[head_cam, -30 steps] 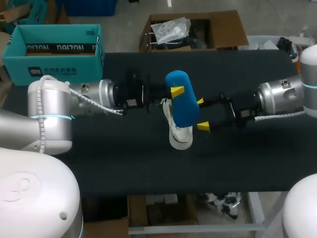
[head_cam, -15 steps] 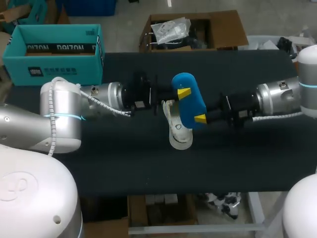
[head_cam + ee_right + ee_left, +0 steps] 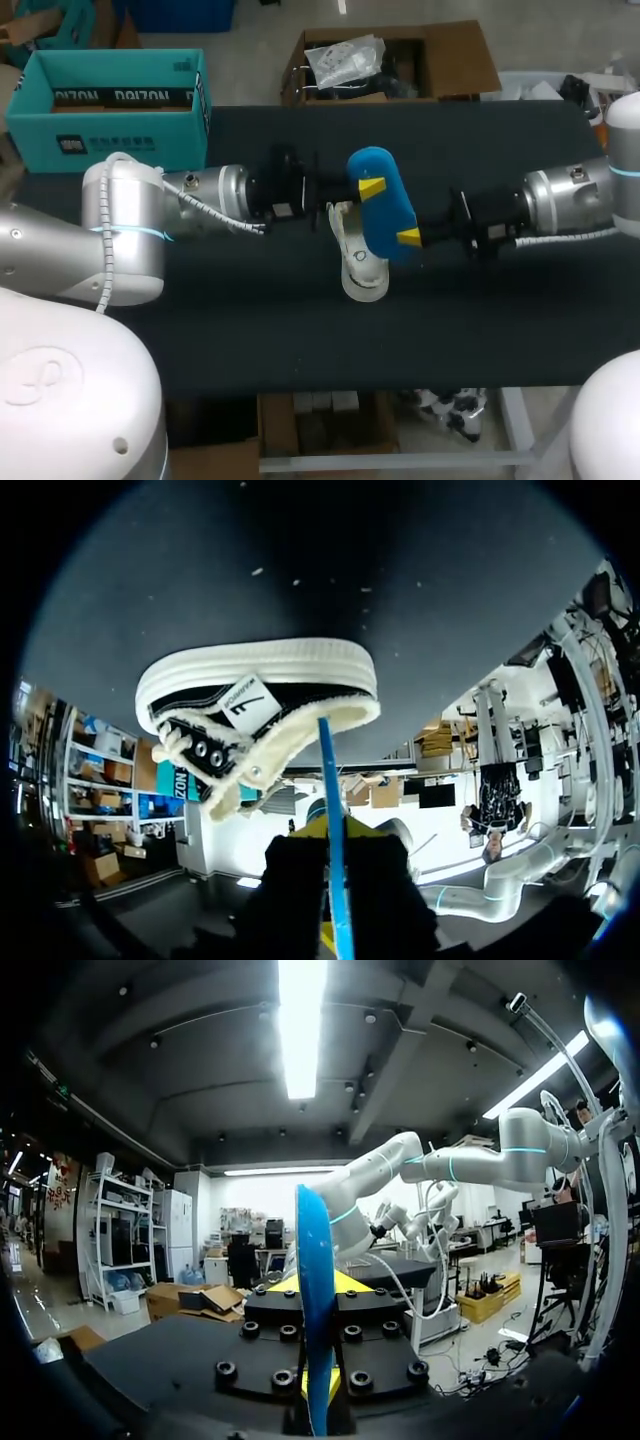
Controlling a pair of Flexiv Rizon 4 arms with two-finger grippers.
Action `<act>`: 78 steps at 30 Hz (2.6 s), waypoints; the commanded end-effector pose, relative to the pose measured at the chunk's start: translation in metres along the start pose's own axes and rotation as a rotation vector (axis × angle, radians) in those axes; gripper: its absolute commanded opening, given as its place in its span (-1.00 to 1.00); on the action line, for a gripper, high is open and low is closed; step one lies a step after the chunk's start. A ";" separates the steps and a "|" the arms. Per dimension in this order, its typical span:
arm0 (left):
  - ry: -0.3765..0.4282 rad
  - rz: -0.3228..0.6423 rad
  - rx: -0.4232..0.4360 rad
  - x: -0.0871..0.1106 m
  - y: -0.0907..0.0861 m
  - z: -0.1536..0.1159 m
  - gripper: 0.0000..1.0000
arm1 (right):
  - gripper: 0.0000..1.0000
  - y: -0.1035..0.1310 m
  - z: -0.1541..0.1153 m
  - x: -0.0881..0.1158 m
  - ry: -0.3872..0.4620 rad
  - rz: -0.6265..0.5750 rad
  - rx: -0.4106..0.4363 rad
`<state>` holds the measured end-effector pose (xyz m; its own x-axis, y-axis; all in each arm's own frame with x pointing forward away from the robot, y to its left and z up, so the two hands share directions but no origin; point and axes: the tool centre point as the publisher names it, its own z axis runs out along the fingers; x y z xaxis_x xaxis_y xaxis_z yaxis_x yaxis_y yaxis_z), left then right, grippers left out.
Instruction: Open the shoe tongue, take the insole out of the shoe, put the insole back into the shoe, and pack the shoe into the shoebox
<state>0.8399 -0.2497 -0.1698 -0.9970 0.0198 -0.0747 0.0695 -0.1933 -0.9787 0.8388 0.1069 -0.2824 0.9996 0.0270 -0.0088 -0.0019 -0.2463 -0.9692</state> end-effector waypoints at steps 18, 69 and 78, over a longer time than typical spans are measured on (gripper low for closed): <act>0.438 -0.110 -0.276 -0.005 -0.027 -0.074 1.00 | -1.00 -0.019 -0.006 -0.059 -0.137 -0.094 0.106; 1.141 0.123 -0.334 -0.039 0.000 -0.114 1.00 | -1.00 -0.044 0.025 -0.130 -0.404 -0.328 0.131; 1.181 0.136 -0.322 -0.040 0.001 -0.108 1.00 | -1.00 -0.041 0.025 -0.141 -0.393 -0.350 0.141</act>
<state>0.8771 -0.1420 -0.1864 -0.4164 0.8938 -0.1667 0.3501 -0.0116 -0.9366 0.7015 0.1392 -0.2466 0.8528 0.4577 0.2513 0.2963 -0.0280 -0.9547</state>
